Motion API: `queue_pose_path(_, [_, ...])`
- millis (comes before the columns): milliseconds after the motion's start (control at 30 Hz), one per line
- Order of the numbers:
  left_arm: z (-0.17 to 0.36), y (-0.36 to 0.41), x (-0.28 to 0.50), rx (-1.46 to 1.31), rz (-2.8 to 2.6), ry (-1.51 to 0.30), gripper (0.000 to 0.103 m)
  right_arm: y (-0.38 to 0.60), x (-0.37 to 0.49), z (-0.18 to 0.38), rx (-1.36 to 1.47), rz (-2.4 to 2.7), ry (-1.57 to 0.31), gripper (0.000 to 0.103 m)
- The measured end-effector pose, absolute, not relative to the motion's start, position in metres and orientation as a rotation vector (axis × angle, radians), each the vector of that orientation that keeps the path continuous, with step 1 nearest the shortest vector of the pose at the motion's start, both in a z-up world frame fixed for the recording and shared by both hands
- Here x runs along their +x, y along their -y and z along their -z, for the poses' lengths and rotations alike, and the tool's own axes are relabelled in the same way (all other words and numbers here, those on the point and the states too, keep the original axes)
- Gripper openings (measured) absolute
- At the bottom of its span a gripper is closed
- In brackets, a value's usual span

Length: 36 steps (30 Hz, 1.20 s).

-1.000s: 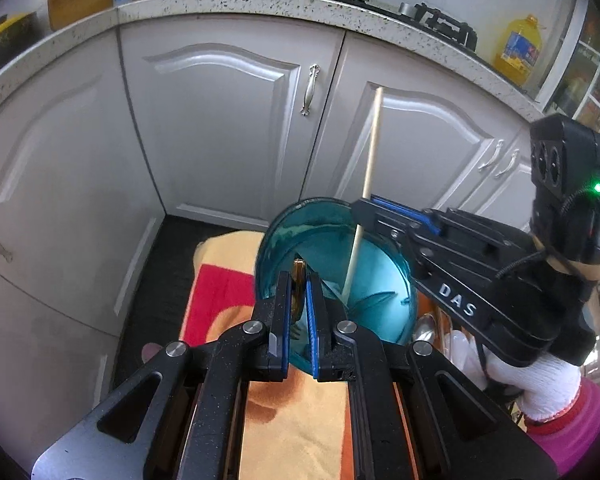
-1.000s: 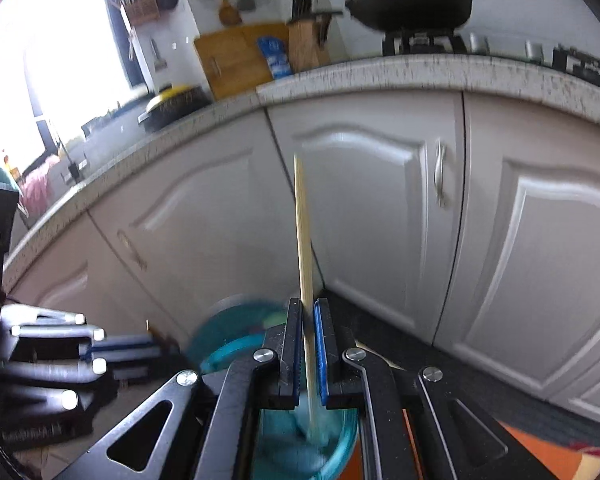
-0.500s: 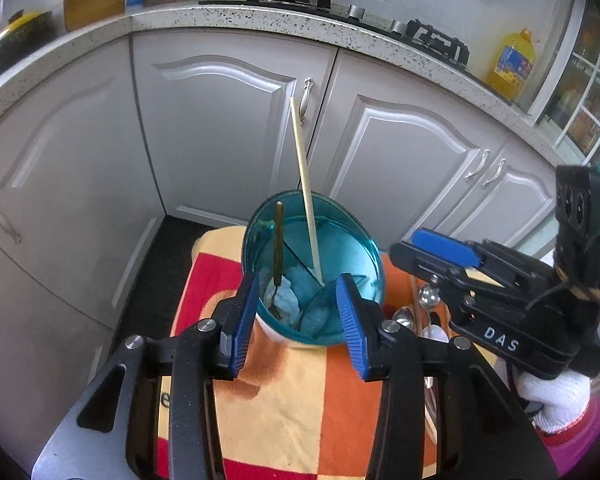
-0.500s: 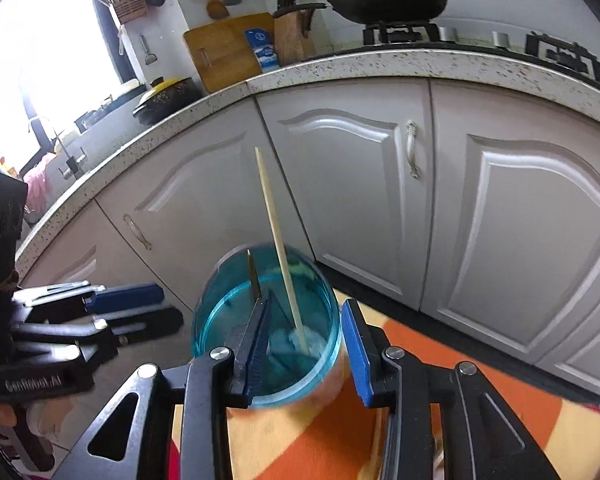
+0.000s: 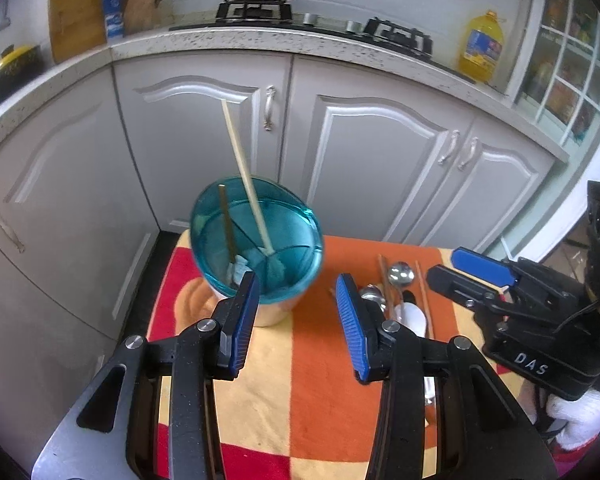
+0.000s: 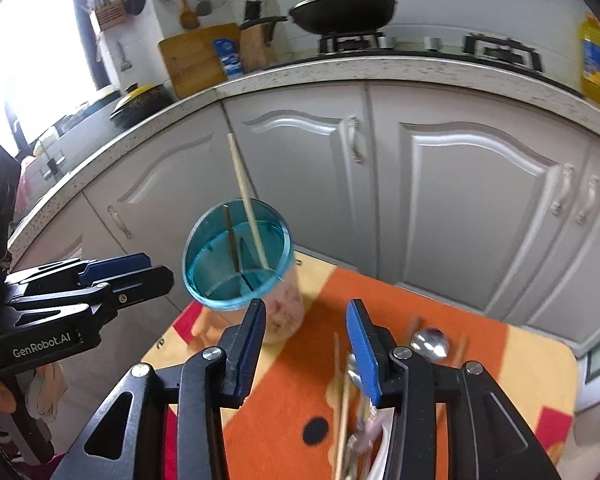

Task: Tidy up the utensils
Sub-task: 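Move both open tools back over the utensil pile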

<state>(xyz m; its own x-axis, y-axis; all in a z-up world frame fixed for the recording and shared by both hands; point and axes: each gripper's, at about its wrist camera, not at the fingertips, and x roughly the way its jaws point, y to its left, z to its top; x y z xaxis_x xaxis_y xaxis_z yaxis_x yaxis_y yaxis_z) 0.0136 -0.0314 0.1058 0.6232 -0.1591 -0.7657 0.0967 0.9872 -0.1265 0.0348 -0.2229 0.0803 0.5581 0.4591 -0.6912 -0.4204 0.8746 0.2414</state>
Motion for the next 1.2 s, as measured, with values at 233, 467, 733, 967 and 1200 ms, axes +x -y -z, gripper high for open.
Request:
queue_pose_path(233, [-0.104, 0.055, -0.001, -0.048, 0.178, -0.878, 0.039, 0.266, 0.008, -0.085, 0.09, -0.417, -0.823, 0.041])
queue_pose_path(467, [-0.104, 0.069, -0.012, -0.026, 0.195, -0.88, 0.039, 0.287, -0.012, -0.089, 0.097, -0.364, -0.815, 0.042])
queue_pose_path(733, [-0.101, 0.074, -0.017, -0.025, 0.206, -0.898, 0.039, 0.302, -0.022, -0.082, 0.114, -0.336, -0.828, 0.054])
queue_pose_path(967, [-0.089, 0.068, -0.012, -0.114, 0.256, -0.956, 0.045, 0.313, -0.025, -0.067, 0.125, -0.32, -0.87, 0.055])
queue_pose_path(1200, [-0.057, 0.059, -0.004, -0.218, 0.29, -1.071, 0.052, 0.323, -0.021, -0.029, 0.205, -0.363, -0.968, 0.055])
